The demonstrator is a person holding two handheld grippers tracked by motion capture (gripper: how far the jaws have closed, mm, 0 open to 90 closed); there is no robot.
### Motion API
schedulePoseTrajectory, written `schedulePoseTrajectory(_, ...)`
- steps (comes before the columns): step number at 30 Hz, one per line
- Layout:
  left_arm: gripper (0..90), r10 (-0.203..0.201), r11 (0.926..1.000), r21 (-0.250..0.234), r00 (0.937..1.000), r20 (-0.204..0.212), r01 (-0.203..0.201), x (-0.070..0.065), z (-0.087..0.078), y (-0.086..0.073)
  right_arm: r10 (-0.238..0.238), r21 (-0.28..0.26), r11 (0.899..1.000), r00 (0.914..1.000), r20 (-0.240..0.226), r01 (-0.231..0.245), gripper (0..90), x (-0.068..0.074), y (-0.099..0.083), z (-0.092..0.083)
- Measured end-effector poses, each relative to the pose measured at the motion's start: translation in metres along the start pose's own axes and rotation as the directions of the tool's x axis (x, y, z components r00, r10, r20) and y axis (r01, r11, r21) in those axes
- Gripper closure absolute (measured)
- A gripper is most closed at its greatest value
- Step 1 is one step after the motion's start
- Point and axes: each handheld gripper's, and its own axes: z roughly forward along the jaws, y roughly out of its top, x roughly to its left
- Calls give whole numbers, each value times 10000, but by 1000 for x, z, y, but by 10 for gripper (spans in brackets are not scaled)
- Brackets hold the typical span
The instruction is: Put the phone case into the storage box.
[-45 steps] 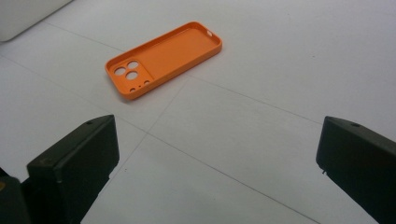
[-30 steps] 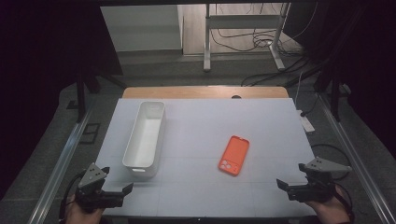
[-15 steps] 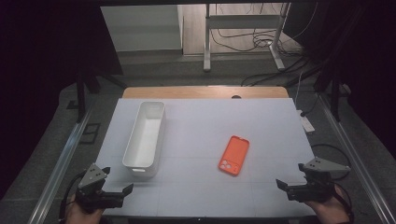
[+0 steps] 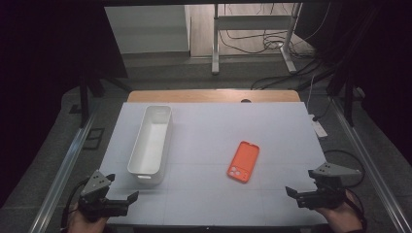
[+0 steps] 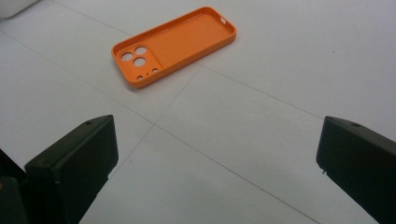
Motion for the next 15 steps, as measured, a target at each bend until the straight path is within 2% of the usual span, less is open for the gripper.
schedulePoseTrajectory(15,9,24,10000,-47,10000,24,-23,0,-1,-1,-68,187,9998,9999,-136,70,0,2,7,7)
